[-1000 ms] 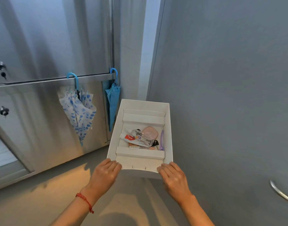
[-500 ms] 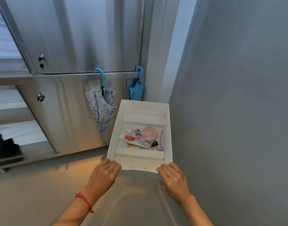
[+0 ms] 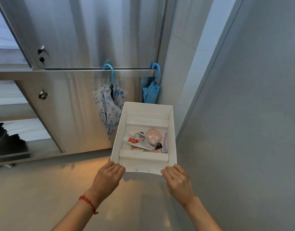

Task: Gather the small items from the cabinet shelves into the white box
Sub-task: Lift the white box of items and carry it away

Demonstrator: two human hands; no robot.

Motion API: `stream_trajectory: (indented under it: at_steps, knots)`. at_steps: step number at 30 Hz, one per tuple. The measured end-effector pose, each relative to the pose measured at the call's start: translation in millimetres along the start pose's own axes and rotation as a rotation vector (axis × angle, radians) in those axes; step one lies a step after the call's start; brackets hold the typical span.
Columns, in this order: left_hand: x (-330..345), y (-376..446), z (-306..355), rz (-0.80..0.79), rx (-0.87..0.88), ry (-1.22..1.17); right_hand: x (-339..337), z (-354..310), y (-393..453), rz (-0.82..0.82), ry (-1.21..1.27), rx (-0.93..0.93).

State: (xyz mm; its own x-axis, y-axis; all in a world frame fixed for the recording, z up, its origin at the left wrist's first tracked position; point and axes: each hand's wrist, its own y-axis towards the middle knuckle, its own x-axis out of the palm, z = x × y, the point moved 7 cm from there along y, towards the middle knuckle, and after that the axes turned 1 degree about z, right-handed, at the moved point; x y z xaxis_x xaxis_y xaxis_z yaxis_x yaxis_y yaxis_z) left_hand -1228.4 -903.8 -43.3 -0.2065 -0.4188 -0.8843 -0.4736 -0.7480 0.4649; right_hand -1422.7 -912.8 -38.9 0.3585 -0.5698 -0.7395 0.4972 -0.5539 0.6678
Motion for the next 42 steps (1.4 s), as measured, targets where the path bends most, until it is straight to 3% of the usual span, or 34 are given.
stream_trajectory:
  at_steps: [4,15,42]
  knots:
    - [19,13,-21,-0.081,-0.050,-0.022,24,11,16,-0.019,0.014,-0.005]
    - [52,44,-53,-0.034,-0.058,-0.008,72,40,40,-0.089,0.053,-0.005]
    - [154,89,-31,-0.151,-0.313,0.069,171,139,24,-0.201,0.313,-0.146]
